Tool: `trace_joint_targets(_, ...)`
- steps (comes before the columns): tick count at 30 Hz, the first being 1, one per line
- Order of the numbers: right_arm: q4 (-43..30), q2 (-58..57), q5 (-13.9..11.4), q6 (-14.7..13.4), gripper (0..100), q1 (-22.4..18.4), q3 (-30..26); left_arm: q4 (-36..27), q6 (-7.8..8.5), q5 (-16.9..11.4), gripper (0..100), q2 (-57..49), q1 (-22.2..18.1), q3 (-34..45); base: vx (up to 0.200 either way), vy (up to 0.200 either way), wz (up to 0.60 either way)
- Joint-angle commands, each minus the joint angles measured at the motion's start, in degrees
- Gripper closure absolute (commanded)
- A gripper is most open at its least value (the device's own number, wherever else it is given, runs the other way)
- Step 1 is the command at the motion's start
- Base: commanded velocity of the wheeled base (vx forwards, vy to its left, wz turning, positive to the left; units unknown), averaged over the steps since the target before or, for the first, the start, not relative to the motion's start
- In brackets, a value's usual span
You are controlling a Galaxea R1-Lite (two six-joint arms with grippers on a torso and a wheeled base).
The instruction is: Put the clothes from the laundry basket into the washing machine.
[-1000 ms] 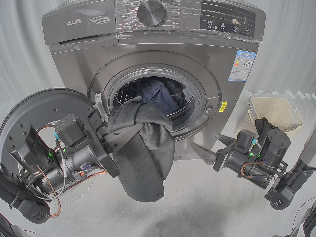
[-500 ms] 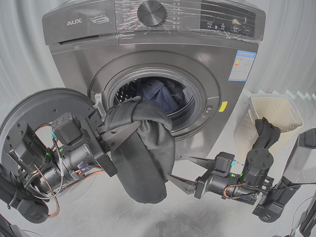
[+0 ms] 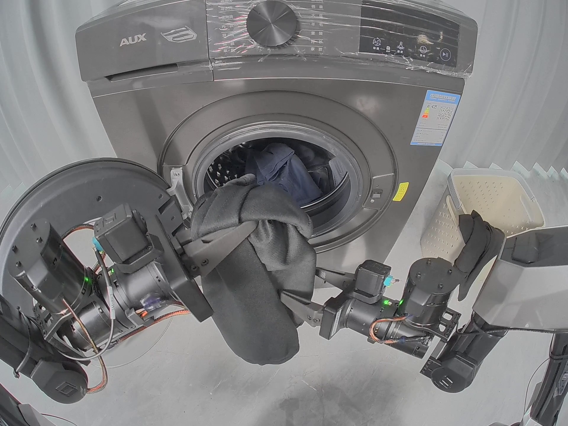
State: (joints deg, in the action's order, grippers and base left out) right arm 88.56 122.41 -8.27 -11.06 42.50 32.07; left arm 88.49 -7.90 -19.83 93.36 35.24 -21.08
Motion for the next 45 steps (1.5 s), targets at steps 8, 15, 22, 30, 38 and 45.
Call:
trace_joint_targets(8, -0.15, -11.22, 0.97, -0.46, 100, -0.48, -3.60, 0.01, -0.10, 0.23, 100, 2.62, -1.05, 0.86, 0.000, 0.000, 0.00)
trace_joint_targets(15, -0.15, -17.11, 4.31, -1.95, 100, -1.80, -6.50, 0.01, -0.19, 0.32, 100, 2.45, -1.93, 0.60, 0.000, 0.000, 0.00)
trace_joint_targets(22, -0.32, -18.17, 4.40, -1.95, 100, -3.30, -8.78, 0.01, 0.17, 0.67, 100, 2.80, -1.93, 0.07, 0.000, 0.000, 0.00)
trace_joint_targets(30, -0.23, -18.34, 5.19, -1.95, 100, -4.00, -9.57, 0.01, 0.17, 0.85, 100, 2.62, -2.37, -0.37, 0.000, 0.000, 0.00)
trace_joint_targets(38, -0.23, -20.45, 5.89, -1.69, 100, -5.05, -7.99, 0.01, 0.87, 0.85, 100, 4.20, -5.45, -0.37, 0.000, 0.000, 0.00)
trace_joint_targets(45, -0.32, -22.83, 5.98, -1.60, 100, -5.05, -5.44, 0.10, 3.07, 0.85, 100, 6.84, -7.73, -0.46, 0.000, 0.000, 0.00)
